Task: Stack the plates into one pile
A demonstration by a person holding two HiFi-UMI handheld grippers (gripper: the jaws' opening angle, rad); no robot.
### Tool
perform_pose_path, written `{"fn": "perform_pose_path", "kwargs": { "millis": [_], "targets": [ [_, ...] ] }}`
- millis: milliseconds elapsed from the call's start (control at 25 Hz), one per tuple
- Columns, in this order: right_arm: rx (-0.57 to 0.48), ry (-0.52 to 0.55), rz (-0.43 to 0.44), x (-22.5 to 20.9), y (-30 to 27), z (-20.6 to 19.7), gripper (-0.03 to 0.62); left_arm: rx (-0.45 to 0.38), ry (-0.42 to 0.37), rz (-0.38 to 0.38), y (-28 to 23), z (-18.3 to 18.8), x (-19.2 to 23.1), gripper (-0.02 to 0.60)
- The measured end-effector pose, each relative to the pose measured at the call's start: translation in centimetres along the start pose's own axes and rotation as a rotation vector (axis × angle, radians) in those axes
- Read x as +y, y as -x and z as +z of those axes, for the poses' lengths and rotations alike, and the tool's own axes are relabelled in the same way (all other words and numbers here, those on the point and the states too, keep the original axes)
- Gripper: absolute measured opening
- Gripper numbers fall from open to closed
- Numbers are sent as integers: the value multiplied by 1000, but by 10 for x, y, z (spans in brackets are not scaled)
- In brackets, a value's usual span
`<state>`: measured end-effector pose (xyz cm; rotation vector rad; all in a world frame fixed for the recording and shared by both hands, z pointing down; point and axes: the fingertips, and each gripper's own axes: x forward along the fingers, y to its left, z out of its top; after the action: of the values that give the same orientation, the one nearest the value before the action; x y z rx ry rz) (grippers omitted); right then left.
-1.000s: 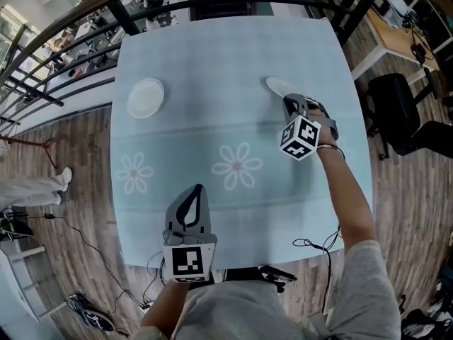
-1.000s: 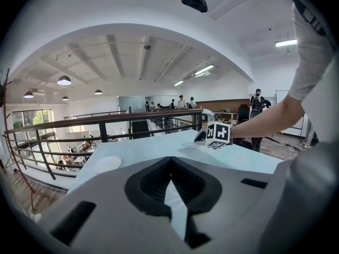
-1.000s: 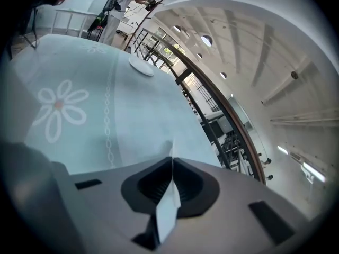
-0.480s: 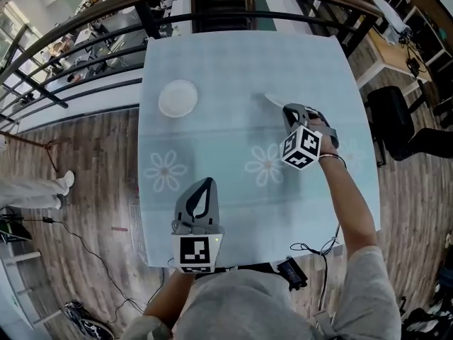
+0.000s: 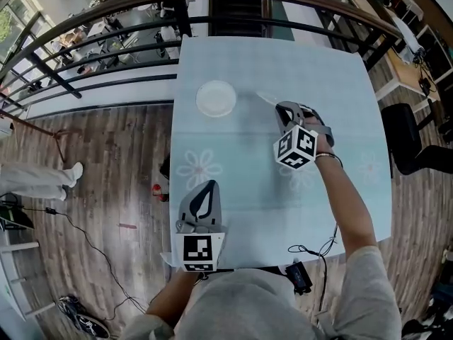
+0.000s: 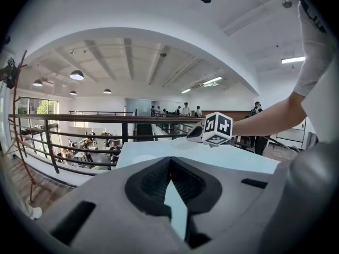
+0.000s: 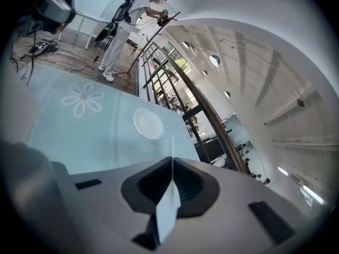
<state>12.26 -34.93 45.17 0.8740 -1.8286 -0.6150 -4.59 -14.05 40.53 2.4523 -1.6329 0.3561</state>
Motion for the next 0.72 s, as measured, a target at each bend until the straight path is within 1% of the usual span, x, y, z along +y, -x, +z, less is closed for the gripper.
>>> {"fn": "perform_pose_path", "kwargs": {
  "millis": [280, 400, 560, 720],
  "targets": [
    [-90, 14, -18, 8, -37, 88, 31, 23, 20, 33, 21, -17, 46, 16],
    [-115, 46, -19, 20, -58, 116, 31, 43, 37, 60, 28, -29, 66, 16],
    [-117, 95, -2, 46, -86, 142, 31, 68, 53, 93, 39, -44, 92, 16],
    [-97, 168, -4, 70, -108, 150, 31, 88, 69, 121, 47, -55, 111, 15]
  ]
}}
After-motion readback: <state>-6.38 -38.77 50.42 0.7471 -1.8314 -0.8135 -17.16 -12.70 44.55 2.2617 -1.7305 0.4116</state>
